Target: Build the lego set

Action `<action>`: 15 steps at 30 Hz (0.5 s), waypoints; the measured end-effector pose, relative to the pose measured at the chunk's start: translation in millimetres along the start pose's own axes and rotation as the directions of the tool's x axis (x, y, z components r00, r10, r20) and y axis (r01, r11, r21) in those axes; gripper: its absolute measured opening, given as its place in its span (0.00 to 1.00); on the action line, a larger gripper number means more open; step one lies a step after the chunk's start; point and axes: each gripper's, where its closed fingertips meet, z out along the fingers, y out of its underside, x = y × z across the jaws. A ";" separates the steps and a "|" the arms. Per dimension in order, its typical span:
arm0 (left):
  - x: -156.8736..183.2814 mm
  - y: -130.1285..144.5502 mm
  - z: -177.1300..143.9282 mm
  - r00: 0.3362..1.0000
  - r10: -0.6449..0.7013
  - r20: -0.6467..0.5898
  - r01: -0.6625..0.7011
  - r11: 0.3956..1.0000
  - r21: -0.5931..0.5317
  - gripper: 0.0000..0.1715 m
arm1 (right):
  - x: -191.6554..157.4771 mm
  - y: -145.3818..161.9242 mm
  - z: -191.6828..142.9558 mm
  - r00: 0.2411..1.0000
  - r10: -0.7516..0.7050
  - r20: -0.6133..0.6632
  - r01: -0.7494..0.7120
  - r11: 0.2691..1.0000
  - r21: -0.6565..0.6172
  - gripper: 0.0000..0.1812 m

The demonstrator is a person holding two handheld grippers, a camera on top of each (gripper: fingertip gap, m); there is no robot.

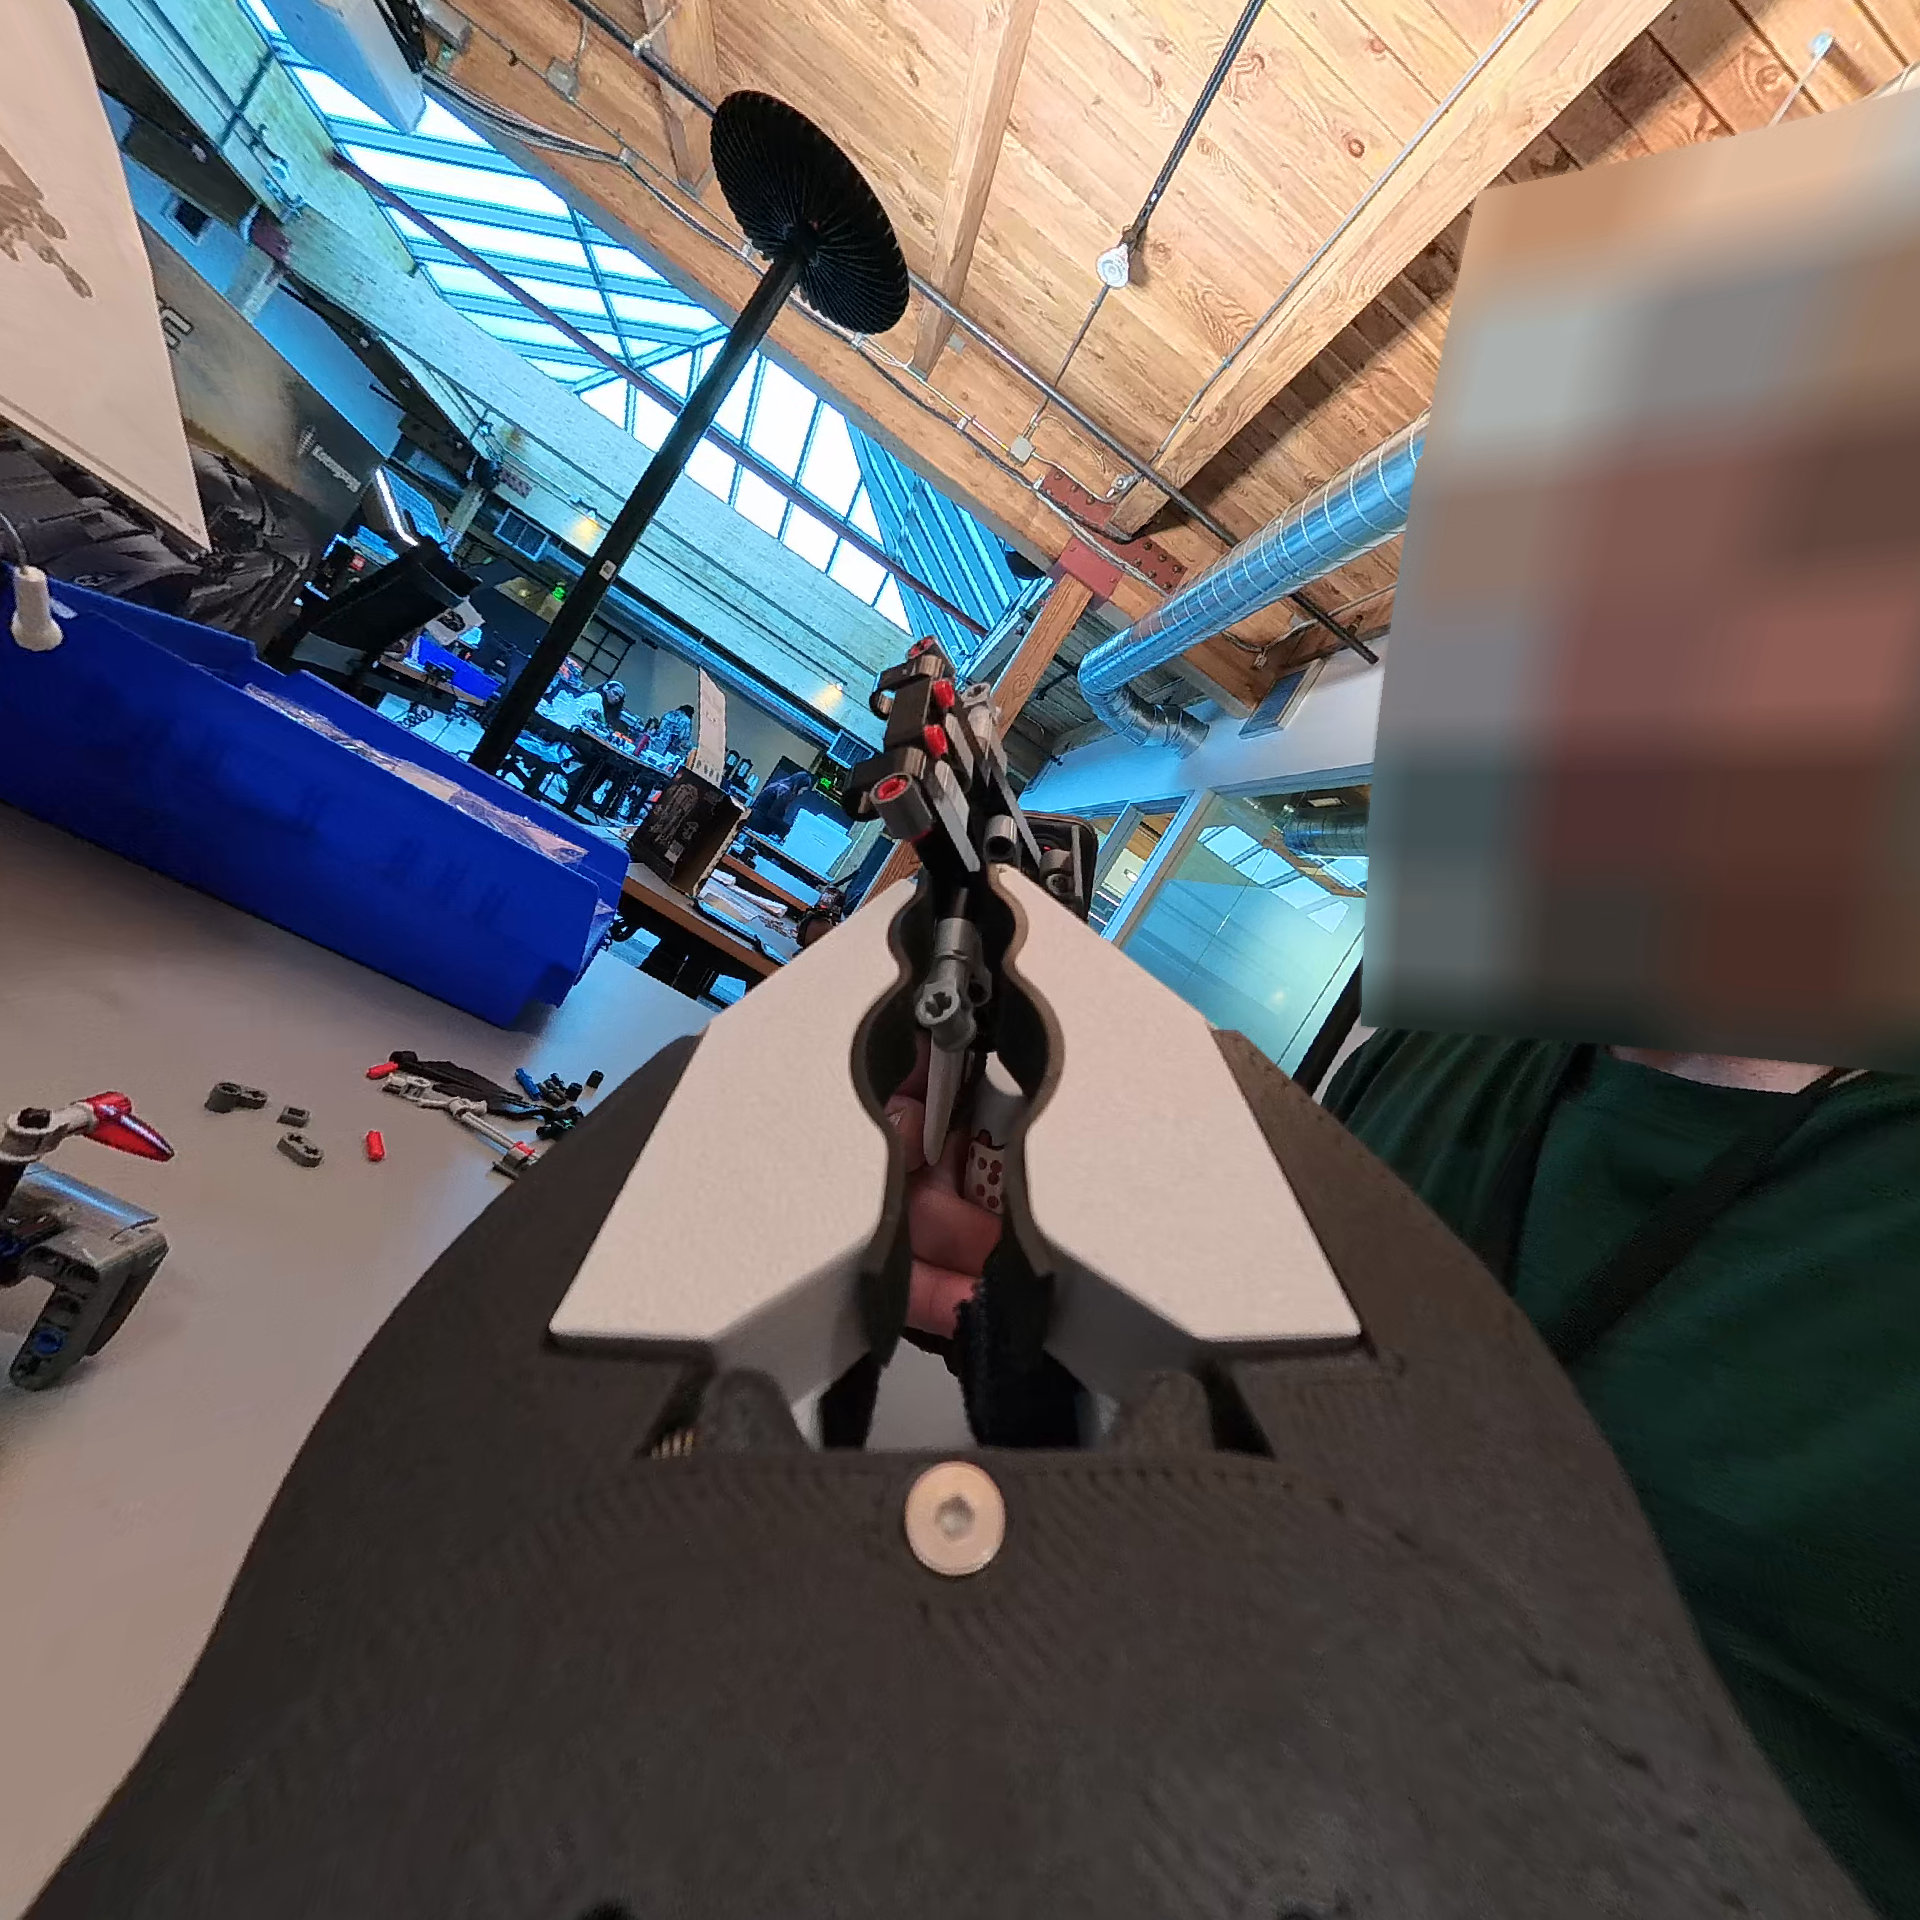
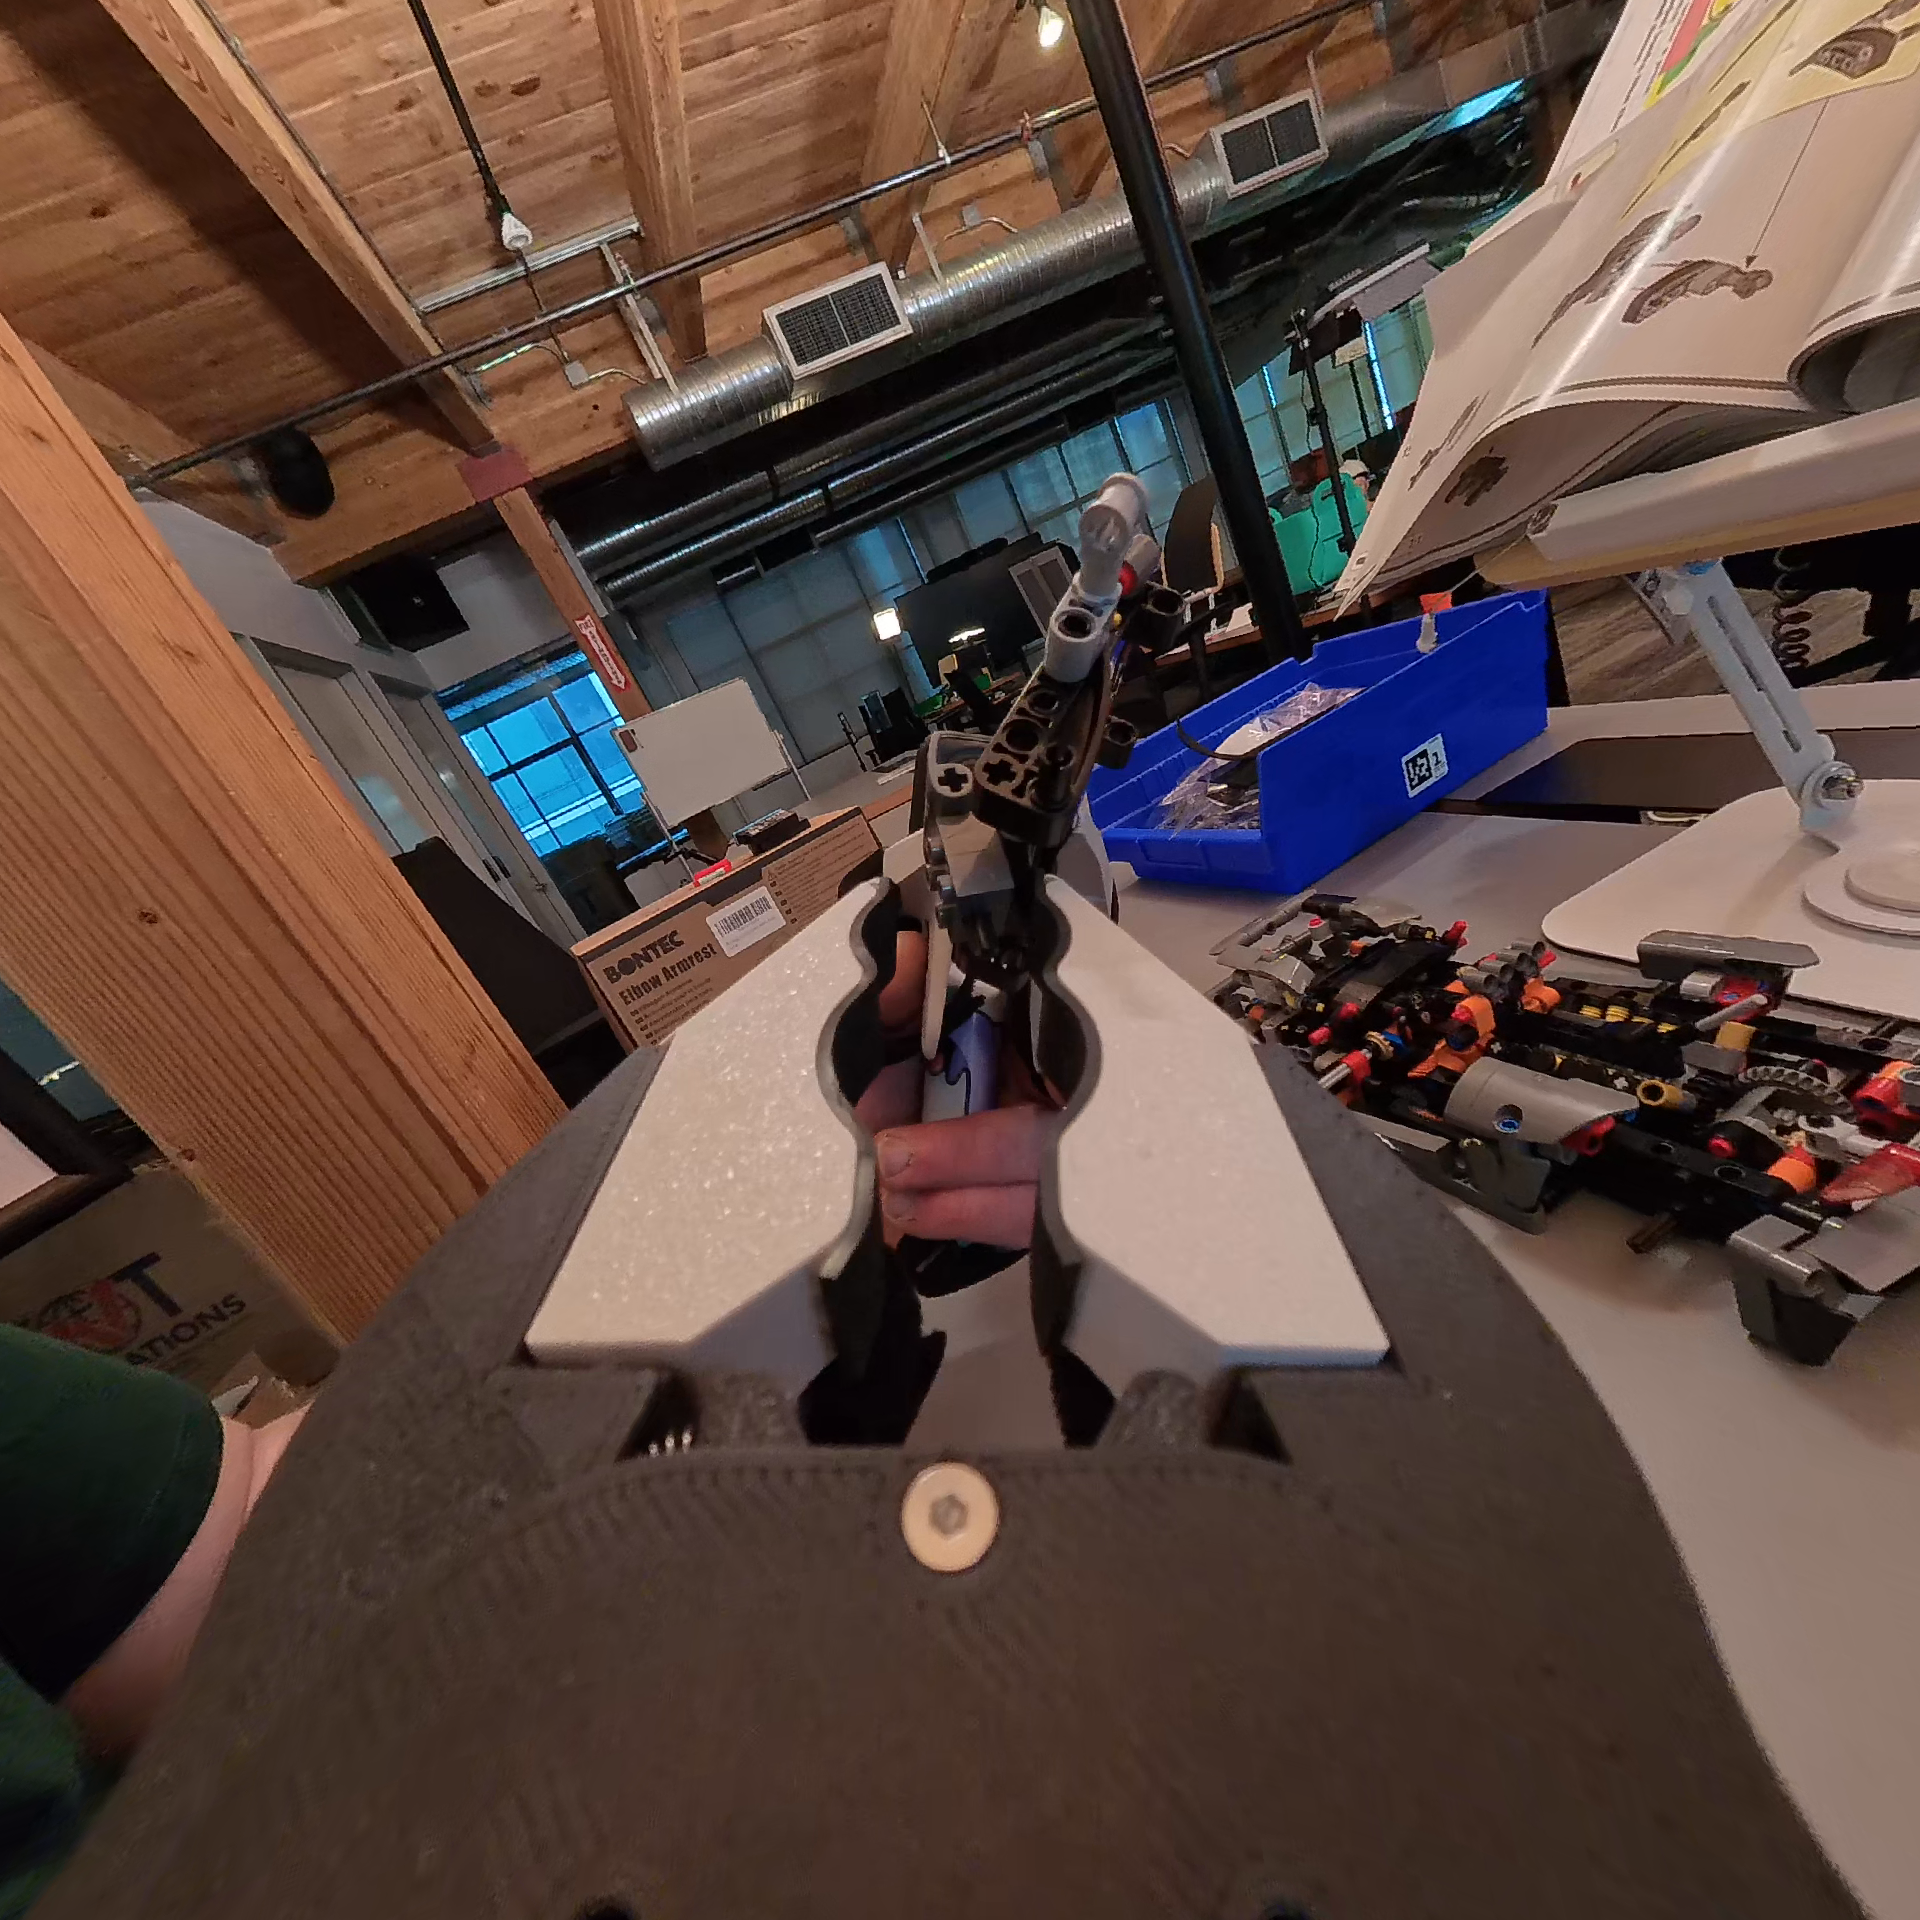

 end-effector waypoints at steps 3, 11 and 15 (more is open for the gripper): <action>-0.3 0.3 0.4 1.000 0.001 0.002 -0.001 1.000 -0.002 0.03 | 0.6 0.0 -0.4 1.000 0.001 -0.001 -0.001 1.000 0.000 0.12; -1.2 1.2 1.2 1.000 0.000 0.003 0.000 1.000 -0.002 0.03 | 1.7 0.1 -1.2 1.000 0.006 -0.001 -0.006 1.000 0.002 0.12; -1.5 1.7 1.7 1.000 0.000 0.005 0.000 1.000 -0.005 0.03 | 2.2 0.3 -1.2 1.000 0.007 0.000 -0.007 1.000 0.002 0.12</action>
